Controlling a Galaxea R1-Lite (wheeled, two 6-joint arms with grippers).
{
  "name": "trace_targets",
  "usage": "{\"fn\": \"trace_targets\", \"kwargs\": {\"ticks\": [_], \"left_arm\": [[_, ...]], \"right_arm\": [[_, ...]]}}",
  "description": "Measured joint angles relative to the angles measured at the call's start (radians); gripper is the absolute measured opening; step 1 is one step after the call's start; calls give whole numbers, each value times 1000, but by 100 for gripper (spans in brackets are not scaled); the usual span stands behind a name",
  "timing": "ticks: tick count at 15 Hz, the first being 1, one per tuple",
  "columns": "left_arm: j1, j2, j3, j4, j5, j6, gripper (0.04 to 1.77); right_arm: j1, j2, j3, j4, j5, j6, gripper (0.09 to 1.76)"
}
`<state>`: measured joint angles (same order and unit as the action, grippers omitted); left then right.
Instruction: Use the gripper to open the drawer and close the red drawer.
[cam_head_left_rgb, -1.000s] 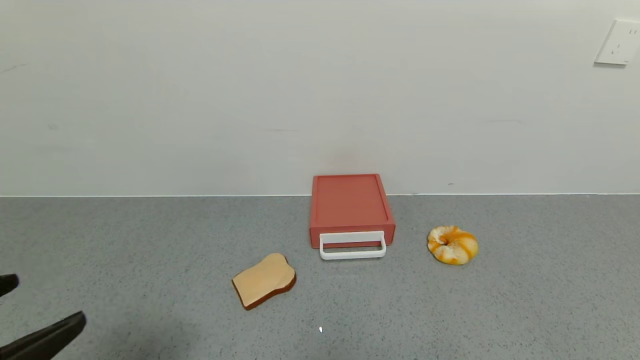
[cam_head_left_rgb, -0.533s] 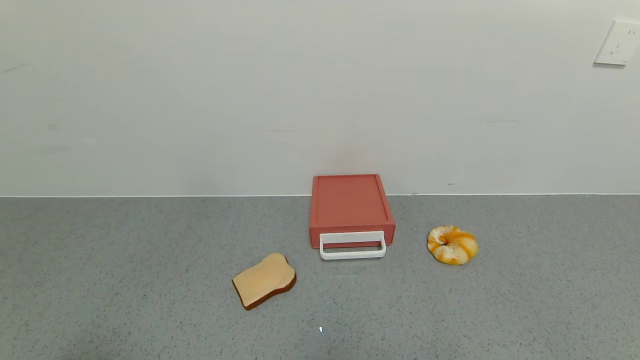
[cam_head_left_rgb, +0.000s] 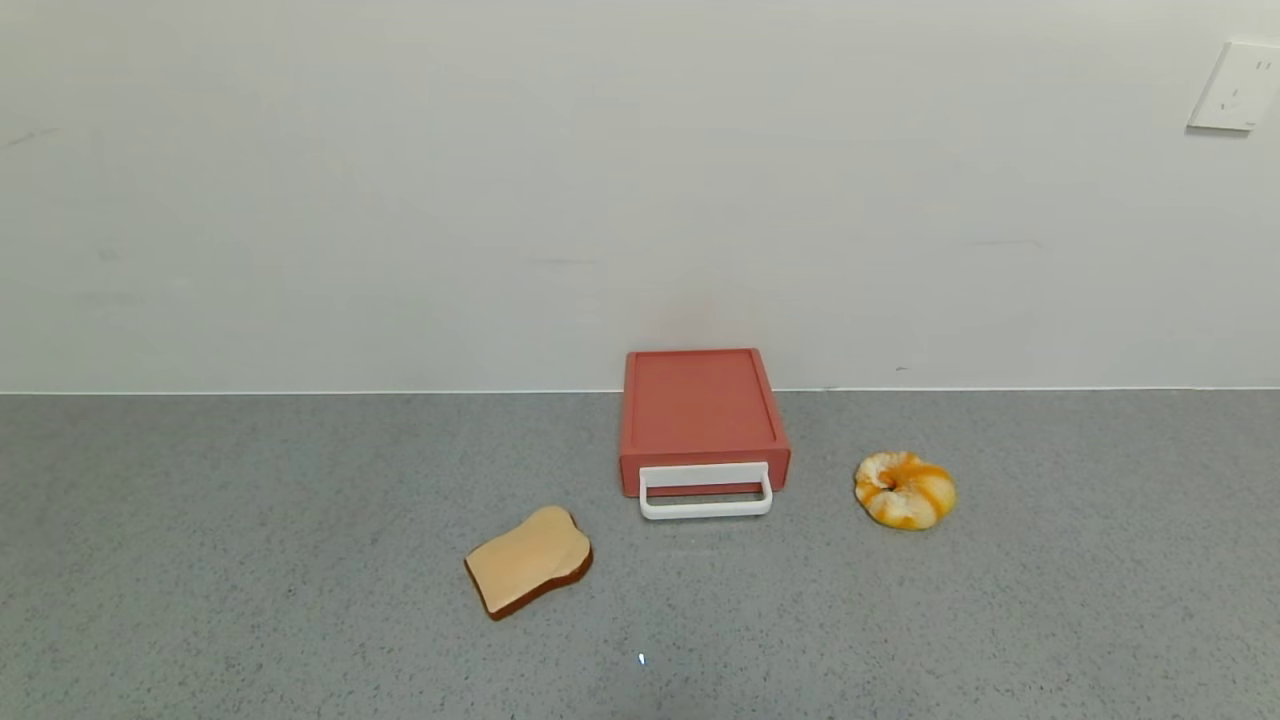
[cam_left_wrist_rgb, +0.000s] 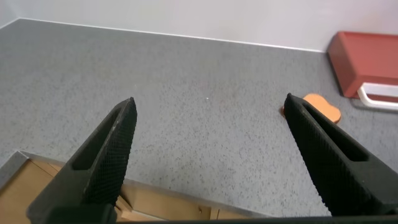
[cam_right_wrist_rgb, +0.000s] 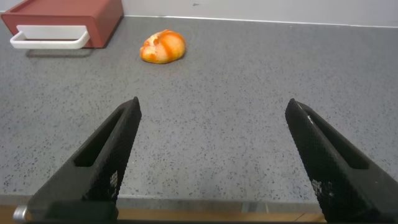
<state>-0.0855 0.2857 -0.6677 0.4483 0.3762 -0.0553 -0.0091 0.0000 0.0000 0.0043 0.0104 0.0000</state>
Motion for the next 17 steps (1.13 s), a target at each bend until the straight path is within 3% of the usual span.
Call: {"fn": "trace_targets", "kwargs": {"ticks": [4,7,9,14,17], "left_arm": [[47,-39,4,-3,-29,27,171],[74,-130,64,-8,-212,49,171],[80,-191,137,-47,-283,56,171],[85,-272,449,-449,-354,71,172],[85,-283,601,-548,-398,89,172]], "right_arm": [[0,0,0,0,0,0,171],[0,0,0,0,0,0,171],[0,0,0,0,0,0,171],[0,0,0,0,0,0,171],[0,0,0,0,0,0,171]]}}
